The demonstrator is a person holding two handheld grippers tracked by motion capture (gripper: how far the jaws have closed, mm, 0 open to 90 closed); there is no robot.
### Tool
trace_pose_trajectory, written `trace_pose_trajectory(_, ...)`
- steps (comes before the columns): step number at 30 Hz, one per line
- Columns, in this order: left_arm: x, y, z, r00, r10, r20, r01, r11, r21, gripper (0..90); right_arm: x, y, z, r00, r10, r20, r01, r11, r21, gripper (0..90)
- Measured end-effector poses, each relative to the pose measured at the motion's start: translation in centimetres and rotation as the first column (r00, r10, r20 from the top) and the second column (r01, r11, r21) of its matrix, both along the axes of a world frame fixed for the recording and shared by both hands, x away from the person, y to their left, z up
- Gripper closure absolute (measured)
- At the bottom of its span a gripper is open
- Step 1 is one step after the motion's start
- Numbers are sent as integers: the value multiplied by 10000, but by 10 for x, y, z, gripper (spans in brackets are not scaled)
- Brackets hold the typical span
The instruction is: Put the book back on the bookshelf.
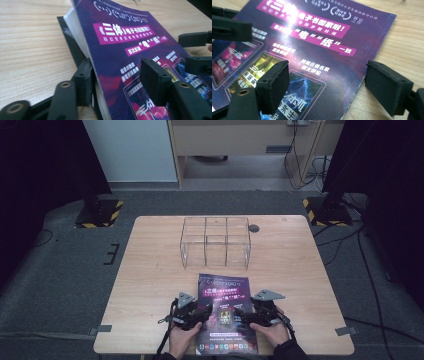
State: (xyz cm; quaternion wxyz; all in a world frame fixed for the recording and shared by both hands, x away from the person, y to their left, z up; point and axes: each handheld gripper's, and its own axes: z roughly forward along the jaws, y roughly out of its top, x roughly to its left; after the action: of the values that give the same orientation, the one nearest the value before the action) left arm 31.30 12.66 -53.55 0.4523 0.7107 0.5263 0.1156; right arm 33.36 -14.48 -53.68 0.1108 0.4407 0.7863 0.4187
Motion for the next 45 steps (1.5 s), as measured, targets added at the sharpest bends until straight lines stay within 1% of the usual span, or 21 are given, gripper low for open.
trace_pose_trajectory(1,0,1,1,10000,-40,11,40,10000,-61,473,0,0,0,10000,6,-3,-6,10000,-6,199)
trace_pose_trajectory(4,-3,2,7,9997,-200,149,211,9966,-800,511,0,-1,0,10000,14,-35,-14,10000,29,200)
trace_pose_trajectory(5,-3,2,7,9997,-200,149,211,9966,-800,518,0,-1,0,10000,14,-35,-14,10000,29,200)
trace_pose_trajectory(6,-5,1,11,9985,-430,342,467,9922,-1157,519,0,-1,0,10000,13,-26,-13,10000,16,199)
trace_pose_trajectory(9,-7,-2,14,9965,-642,530,709,9881,-1362,517,0,0,0,10000,21,-4,-21,10000,-5,200)
trace_pose_trajectory(10,-8,-5,16,9953,-758,594,831,9877,-1323,501,0,-1,0,10000,17,-4,-17,10000,-6,200)
trace_pose_trajectory(11,-7,-6,16,9953,-783,575,843,9903,-1106,470,0,-1,0,10000,34,-38,-33,10000,18,200)
trace_pose_trajectory(12,-6,-7,14,9963,-766,403,803,9917,-1001,449,0,-1,0,10000,49,-20,-49,10000,7,200)
trace_pose_trajectory(13,-6,-7,14,9963,-766,403,803,9917,-1001,430,0,-1,0,10000,77,-11,-77,10000,-6,202)
trace_pose_trajectory(14,-4,-7,12,9968,-753,269,775,9929,-904,430,0,-1,0,10000,77,-11,-77,10000,-6,202)
trace_pose_trajectory(15,0,-8,5,9972,-741,-99,731,9943,-771,410,0,-1,0,10000,73,-11,-73,10000,-12,205)
trace_pose_trajectory(17,3,-11,-1,9961,-820,-324,801,9952,-557,382,0,-1,0,10000,89,24,-89,9999,-50,207)
trace_pose_trajectory(19,4,-13,-2,9963,-776,-367,759,9960,-463,377,0,-1,0,9999,103,40,-102,9999,-79,209)
trace_pose_trajectory(22,4,-13,-1,9963,-771,-392,749,9957,-538,385,0,-2,0,9999,108,3,-108,9999,-38,210)
trace_pose_trajectory(25,3,-13,-1,9965,-712,-439,686,9960,-569,411,0,-2,0,9999,118,25,-118,9999,-54,211)
trace_pose_trajectory(27,1,-13,2,9959,-732,-525,697,9954,-658,467,0,-1,0,9999,120,46,-120,9999,-74,221)
trace_pose_trajectory(31,-1,-13,6,9973,-512,-523,494,9982,-349,527,0,-1,0,9999,129,48,-129,9999,-76,221)
trace_pose_trajectory(35,-3,-8,13,9989,-263,-400,252,9993,-276,620,1,-2,0,10000,88,31,-88,10000,20,222)
trace_pose_trajectory(41,-5,-7,16,9992,-320,-237,310,9987,-401,705,1,-2,0,10000,66,32,-66,10000,20,224)
trace_pose_trajectory(42,-5,-7,18,9990,-403,-172,393,9977,-555,717,1,-2,0,10000,69,34,-69,10000,22,225)
trace_pose_trajectory(45,-7,-9,21,9987,-493,-88,489,9977,-470,745,1,-2,0,10000,86,30,-86,10000,26,224)
